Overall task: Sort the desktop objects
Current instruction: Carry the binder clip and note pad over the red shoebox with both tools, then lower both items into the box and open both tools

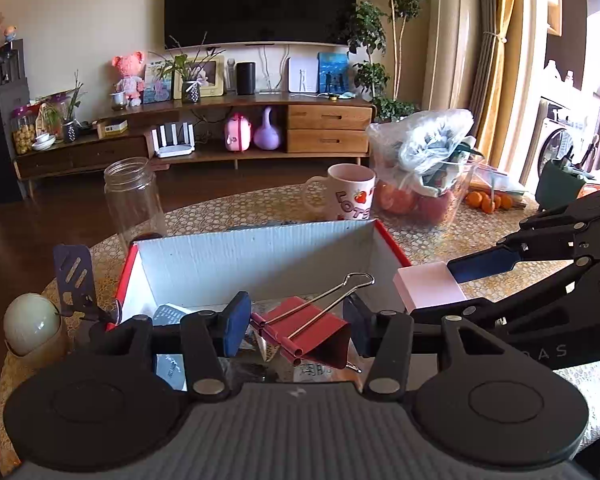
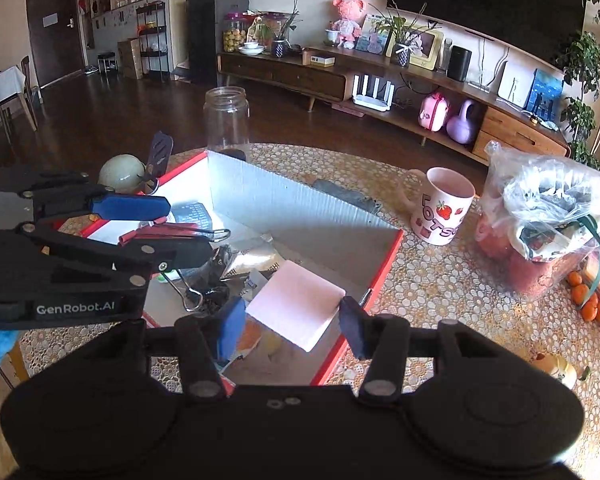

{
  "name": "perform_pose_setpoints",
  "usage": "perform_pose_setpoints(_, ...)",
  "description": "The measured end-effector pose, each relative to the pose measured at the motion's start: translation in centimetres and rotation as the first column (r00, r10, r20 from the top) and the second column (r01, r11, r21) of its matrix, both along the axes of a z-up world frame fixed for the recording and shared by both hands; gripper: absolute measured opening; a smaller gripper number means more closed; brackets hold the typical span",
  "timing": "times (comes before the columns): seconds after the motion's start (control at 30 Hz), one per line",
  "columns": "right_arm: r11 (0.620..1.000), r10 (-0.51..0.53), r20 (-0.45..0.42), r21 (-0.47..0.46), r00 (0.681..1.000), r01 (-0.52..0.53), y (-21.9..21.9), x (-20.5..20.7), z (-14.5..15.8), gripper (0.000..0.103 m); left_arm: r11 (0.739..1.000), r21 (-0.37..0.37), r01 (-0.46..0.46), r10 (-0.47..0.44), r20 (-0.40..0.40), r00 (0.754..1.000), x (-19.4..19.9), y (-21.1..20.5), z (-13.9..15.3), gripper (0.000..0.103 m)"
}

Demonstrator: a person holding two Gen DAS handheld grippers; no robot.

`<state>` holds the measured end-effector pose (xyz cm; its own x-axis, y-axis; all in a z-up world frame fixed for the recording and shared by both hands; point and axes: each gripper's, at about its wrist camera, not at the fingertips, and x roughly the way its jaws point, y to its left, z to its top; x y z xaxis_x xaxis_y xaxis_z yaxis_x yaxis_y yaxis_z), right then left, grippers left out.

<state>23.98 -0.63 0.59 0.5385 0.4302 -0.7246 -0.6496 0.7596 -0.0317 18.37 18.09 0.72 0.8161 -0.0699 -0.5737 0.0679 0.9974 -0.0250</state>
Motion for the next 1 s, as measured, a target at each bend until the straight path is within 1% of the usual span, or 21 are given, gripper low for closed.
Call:
perform_pose_setpoints(0.07,1.0,0.002,0.003,-0.023,1.0,-0.002,0.9,0.7,-1.0,0.051,1.0,-0.013,-0.024,0.024,-0.011,1.0,0.6,0.9,-0.6,0.05)
perform_pose_setpoints(0.17,0.999,-0.001,-0.003,-0.05,1.0,0.001,2.0,1.5,-2.3,0.051,0.999,-0.009,-0.051,0.051,-0.025,0.998,1.4,1.8,-1.4,0.05)
perform_pose_setpoints(0.27,0.998,-0.004,-0.014,-0.057,1.0,0.004,2.7,2.3,-3.4,0.051,0.998,0.001,-0.069,0.069,-0.044,0.997,2.2,2.5,-2.4,0.05)
perform_pose_setpoints(0.43,0.997,-0.011,-0.022,-0.073,1.0,0.01,3.6,3.3,-4.4,0.051,0.997,0.007,-0.083,0.083,-0.077,0.994,3.5,3.3,-3.9,0.05)
perform_pose_setpoints(0.7,0.996,-0.018,-0.032,-0.086,0.999,0.015,4.9,4.8,-5.7,0.051,0.998,0.009,-0.07,0.071,-0.128,0.989,4.3,3.2,-5.5,0.05)
perform_pose_setpoints(0.77,0.996,-0.021,-0.038,-0.089,0.999,0.018,5.0,5.0,-6.1,0.048,0.998,0.011,-0.063,0.064,-0.138,0.988,4.4,3.1,-5.8,0.05)
perform_pose_setpoints(0.83,0.996,-0.027,-0.045,-0.091,0.999,0.023,5.0,5.1,-6.4,0.047,0.998,0.017,-0.055,0.057,-0.151,0.987,4.5,3.0,-6.2,0.05)
perform_pose_setpoints(1.0,0.997,-0.028,-0.049,-0.078,0.998,0.024,4.5,4.9,-6.2,0.051,0.999,0.014,-0.045,0.047,-0.186,0.981,4.7,2.8,-6.8,0.05)
